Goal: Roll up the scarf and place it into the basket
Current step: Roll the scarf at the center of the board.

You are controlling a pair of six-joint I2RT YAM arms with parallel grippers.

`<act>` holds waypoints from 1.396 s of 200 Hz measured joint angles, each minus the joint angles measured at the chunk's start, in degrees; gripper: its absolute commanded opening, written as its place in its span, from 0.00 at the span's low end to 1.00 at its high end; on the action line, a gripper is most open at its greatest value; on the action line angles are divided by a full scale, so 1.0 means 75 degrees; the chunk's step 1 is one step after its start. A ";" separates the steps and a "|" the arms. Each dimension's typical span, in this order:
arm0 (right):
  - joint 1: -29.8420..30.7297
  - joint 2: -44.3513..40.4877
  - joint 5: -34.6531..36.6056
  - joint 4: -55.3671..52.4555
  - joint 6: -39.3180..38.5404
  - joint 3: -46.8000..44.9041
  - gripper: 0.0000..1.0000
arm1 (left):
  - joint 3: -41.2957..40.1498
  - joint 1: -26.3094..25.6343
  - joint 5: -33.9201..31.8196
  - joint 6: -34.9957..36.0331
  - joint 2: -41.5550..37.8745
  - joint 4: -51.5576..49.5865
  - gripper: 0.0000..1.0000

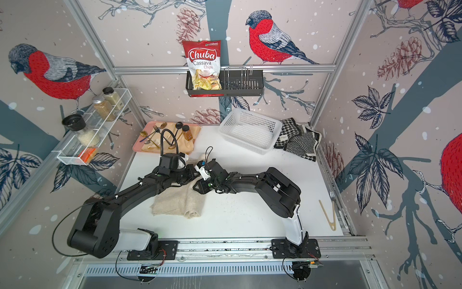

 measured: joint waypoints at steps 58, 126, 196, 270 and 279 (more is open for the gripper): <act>-0.0073 -0.0466 0.0131 -0.0198 -0.0029 -0.0309 0.47 | -0.0143 0.0315 -0.0204 0.0149 0.0714 0.0055 0.00; -0.0195 -0.1008 0.0458 -0.0379 -0.0017 -0.0962 0.67 | -0.0565 0.0664 -0.0676 0.0300 0.0606 0.0169 0.00; -0.0358 -0.0632 0.0085 0.0251 0.0376 -0.1227 0.78 | -0.0997 0.0842 -0.0994 0.0303 0.0411 0.0490 0.00; -0.0213 0.0740 -0.1241 0.2031 0.1638 -0.0662 0.63 | -0.1218 0.1122 -0.1160 0.0297 0.0562 0.0819 0.00; -0.0187 0.0848 -0.1346 0.2078 0.1722 -0.0592 0.46 | -0.1244 0.1134 -0.1142 0.0294 0.0568 0.0880 0.00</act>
